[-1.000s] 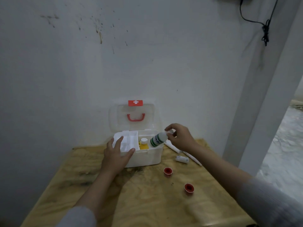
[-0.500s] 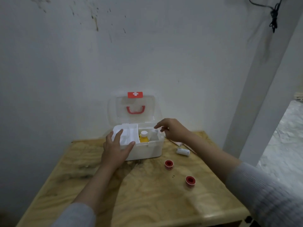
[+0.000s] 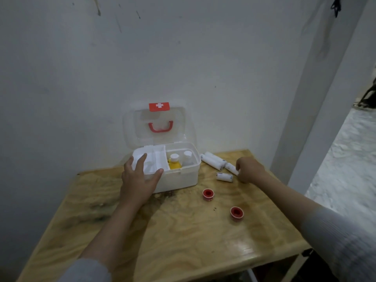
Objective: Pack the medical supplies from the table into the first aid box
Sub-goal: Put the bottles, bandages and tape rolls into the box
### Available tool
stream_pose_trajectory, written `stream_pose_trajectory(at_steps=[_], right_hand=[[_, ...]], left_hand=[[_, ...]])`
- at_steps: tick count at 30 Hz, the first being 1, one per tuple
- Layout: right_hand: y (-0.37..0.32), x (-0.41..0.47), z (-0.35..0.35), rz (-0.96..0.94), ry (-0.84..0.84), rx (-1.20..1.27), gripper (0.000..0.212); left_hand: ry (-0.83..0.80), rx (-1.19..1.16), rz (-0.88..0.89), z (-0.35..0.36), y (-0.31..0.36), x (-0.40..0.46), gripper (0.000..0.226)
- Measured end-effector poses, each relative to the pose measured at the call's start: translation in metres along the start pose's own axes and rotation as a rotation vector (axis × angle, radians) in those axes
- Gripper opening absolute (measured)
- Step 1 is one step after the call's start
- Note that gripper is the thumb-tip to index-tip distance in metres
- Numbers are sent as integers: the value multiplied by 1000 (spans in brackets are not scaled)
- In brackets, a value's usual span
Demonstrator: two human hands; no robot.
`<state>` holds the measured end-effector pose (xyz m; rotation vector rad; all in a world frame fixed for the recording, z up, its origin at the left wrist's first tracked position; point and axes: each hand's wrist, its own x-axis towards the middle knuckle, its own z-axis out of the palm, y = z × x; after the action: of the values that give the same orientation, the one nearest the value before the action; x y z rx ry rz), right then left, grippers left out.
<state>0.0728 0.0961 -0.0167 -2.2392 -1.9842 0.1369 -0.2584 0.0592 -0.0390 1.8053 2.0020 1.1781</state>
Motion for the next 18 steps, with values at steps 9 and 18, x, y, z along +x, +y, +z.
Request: stream_pose_trajectory(at_steps=[9,18], right_hand=[[13,9,-2,-11,204,284,15],[-5,56,-9,-103,277,614,16]], left_hand=[[3,23,-4,-1,2,-1,72],[43,10,-16,3,1,0,73]])
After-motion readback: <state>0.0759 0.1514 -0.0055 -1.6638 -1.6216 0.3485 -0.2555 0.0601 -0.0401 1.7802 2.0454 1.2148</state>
